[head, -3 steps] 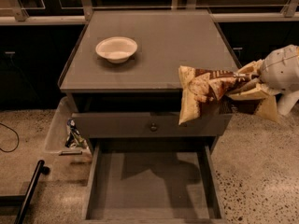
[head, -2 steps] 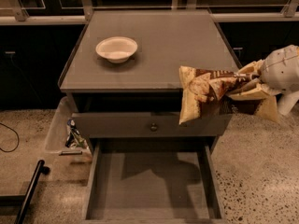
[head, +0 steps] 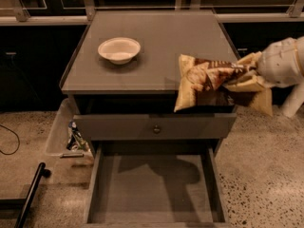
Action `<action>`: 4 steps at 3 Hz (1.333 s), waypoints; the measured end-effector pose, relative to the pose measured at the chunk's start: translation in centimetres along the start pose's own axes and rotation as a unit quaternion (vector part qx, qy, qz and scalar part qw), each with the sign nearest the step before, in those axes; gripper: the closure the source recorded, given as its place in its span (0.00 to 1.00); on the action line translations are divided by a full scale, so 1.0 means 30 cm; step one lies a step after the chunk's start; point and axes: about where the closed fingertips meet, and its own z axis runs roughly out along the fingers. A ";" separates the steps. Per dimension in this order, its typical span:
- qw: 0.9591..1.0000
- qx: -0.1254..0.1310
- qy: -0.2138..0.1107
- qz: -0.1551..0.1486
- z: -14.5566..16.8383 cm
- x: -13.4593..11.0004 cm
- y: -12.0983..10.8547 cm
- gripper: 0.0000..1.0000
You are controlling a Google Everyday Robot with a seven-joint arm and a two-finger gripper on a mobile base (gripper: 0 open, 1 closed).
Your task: Pick brown chip bag from middle drawer and place on counter
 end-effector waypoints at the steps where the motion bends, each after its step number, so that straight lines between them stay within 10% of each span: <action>1: 0.999 0.014 -0.034 0.000 0.047 -0.067 -0.153 1.00; 4: 0.995 0.030 -0.085 0.041 0.216 -0.155 -0.467 1.00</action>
Offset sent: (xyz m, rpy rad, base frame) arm 0.1415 0.0494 0.1115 0.2493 -0.1020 0.0806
